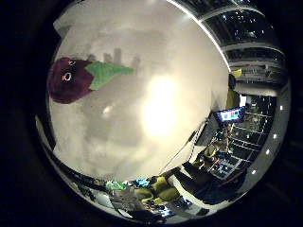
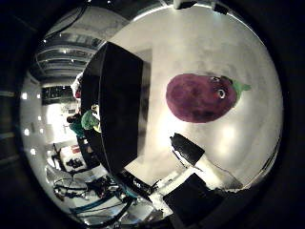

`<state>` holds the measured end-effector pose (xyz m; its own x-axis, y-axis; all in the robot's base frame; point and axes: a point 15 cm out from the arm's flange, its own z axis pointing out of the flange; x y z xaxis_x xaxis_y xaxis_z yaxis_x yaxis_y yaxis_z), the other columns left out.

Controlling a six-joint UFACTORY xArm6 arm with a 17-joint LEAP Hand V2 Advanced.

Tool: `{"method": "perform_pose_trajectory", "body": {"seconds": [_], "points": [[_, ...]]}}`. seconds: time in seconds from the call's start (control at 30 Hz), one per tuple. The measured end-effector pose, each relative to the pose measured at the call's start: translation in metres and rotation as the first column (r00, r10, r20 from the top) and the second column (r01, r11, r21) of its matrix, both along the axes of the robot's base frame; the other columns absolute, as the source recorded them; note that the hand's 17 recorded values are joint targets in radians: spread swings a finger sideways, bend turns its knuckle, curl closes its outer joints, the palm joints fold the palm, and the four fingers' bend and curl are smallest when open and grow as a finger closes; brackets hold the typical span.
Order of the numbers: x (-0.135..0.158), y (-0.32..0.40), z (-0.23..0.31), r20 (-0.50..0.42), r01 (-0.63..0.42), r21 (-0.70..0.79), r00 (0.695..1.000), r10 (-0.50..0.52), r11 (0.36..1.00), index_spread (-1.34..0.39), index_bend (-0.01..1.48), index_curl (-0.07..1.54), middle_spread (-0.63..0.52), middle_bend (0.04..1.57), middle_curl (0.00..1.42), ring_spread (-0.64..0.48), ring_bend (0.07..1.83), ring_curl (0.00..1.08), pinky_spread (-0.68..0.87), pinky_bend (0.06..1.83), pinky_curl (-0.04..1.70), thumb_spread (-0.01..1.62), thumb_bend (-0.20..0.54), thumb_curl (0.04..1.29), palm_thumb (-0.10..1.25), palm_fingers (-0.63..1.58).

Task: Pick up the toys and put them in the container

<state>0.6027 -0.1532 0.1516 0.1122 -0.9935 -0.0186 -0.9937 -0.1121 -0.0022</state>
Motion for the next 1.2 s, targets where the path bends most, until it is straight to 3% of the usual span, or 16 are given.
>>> {"method": "perform_pose_trajectory", "body": {"seconds": [0.77, 0.83, 0.9, 0.93, 0.97, 1.0, 1.1, 1.13, 1.2], "points": [[-0.013, 0.002, -0.082, -0.109, -0.037, 0.000, 0.993, 0.036, 0.999, -0.33, 0.20, 0.32, 0.06, 0.19, 0.31, 0.19, 0.20, 0.25, 0.40, 0.37, 0.29, 0.98, -0.026, 0.33, 0.69, 0.11], [-0.015, 0.003, -0.088, -0.119, -0.040, -0.003, 0.992, 0.039, 0.999, -0.33, 0.21, 0.32, 0.03, 0.22, 0.31, 0.16, 0.22, 0.25, 0.39, 0.32, 0.27, 0.98, -0.024, 0.33, 0.70, 0.25], [-0.016, 0.003, -0.090, -0.124, -0.038, -0.001, 0.992, 0.038, 0.999, -0.36, 0.21, 0.31, -0.04, 0.32, 0.34, 0.06, 0.30, 0.24, 0.35, 0.26, 0.24, 0.98, -0.020, 0.33, 0.71, 0.53], [-0.016, 0.003, -0.090, -0.126, -0.039, -0.002, 0.991, 0.039, 0.999, -0.39, 0.20, 0.30, -0.10, 0.42, 0.37, -0.02, 0.39, 0.25, 0.27, 0.25, 0.21, 0.97, -0.016, 0.33, 0.73, 0.77], [-0.016, 0.003, -0.091, -0.127, -0.042, -0.005, 0.991, 0.041, 0.999, -0.40, 0.21, 0.31, -0.12, 0.51, 0.41, -0.07, 0.52, 0.30, 0.16, 0.37, 0.25, 0.98, -0.009, 0.33, 0.74, 1.17], [-0.016, 0.004, -0.091, -0.127, -0.046, -0.008, 0.991, 0.045, 0.999, -0.41, 0.24, 0.32, -0.13, 0.55, 0.41, -0.09, 0.58, 0.30, 0.08, 0.43, 0.25, 0.97, -0.006, 0.33, 0.76, 1.40], [-0.018, 0.000, -0.091, -0.132, -0.053, -0.016, 0.990, 0.050, 0.998, -0.42, 0.39, 0.44, -0.17, 0.73, 0.51, -0.20, 0.78, 0.43, -0.15, 0.62, 0.36, 0.97, -0.015, 0.34, 0.78, 1.41], [-0.018, -0.002, -0.090, -0.131, -0.053, -0.017, 0.990, 0.050, 0.998, -0.42, 0.51, 0.50, -0.18, 0.81, 0.55, -0.21, 0.86, 0.47, -0.19, 0.73, 0.41, 0.97, -0.016, 0.34, 0.80, 1.49], [-0.018, -0.007, -0.081, -0.123, -0.046, -0.019, 0.991, 0.044, 0.999, -0.40, 0.62, 0.55, -0.17, 0.90, 0.58, -0.22, 0.93, 0.50, -0.21, 0.84, 0.45, 0.97, -0.005, 0.35, 0.83, 1.52]]}}
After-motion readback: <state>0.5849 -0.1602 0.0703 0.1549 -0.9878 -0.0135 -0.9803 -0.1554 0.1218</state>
